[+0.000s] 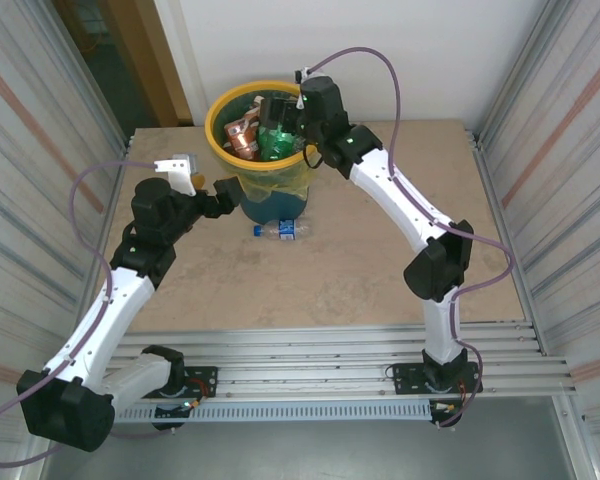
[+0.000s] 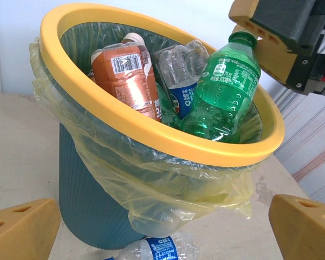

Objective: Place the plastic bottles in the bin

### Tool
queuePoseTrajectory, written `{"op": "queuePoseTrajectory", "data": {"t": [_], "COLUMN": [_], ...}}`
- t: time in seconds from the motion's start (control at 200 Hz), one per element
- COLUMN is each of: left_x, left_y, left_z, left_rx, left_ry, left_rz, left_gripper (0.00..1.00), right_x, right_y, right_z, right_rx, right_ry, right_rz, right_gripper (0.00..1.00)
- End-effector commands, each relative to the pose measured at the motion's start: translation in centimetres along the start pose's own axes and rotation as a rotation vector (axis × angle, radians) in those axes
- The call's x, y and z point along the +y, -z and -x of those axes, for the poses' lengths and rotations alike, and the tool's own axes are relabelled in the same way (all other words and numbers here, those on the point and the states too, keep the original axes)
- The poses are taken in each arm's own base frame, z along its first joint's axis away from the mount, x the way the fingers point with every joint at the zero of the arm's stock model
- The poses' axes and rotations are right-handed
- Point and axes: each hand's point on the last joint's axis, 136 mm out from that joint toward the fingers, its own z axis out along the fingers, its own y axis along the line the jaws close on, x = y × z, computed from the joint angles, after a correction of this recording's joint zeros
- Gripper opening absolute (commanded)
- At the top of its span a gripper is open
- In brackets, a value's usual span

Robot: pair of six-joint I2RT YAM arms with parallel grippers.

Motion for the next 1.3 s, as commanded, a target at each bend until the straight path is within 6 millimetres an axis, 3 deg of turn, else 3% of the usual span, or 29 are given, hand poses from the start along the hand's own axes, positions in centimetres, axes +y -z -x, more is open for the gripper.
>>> {"op": "queuePoseTrajectory", "data": {"t": [0.0, 0.13, 0.436, 0.771, 1.097, 1.292], "left_x": [-0.3, -0.3, -0.3, -0.3, -0.3, -0.2], "left_y": [0.2, 0.3, 0.1, -0.2, -0.5, -0.5], "left_z": [0.9, 0.8, 0.5, 0.3, 0.2, 0.2], "left_rx": [-0.024, -0.023, -0.012, -0.005, 0.001, -0.001], "left_ry": [0.012, 0.012, 0.018, 0.019, 0.025, 0.024], "left_rz": [-0.014, -0.014, -0.019, -0.022, -0.027, -0.025], "left_gripper": [0.99, 0.99, 0.99, 0.99, 0.99, 0.99], "right_x": [-1.5, -2.7, -5.0, -5.7, -7.5, -6.9], "right_y": [1.9, 1.6, 0.6, -0.2, -2.0, -2.5], "right_z": [2.3, 2.1, 0.1, -2.7, -3.3, -3.2], "right_rx": [-0.045, -0.032, 0.045, 0.101, 0.103, 0.099], "right_ry": [0.038, 0.039, 0.091, 0.11, 0.093, 0.103], "right_rz": [-0.069, -0.093, -0.188, -0.219, -0.254, -0.222], "right_gripper": [0.86, 0.74, 0.59, 0.44, 0.44, 0.47]}}
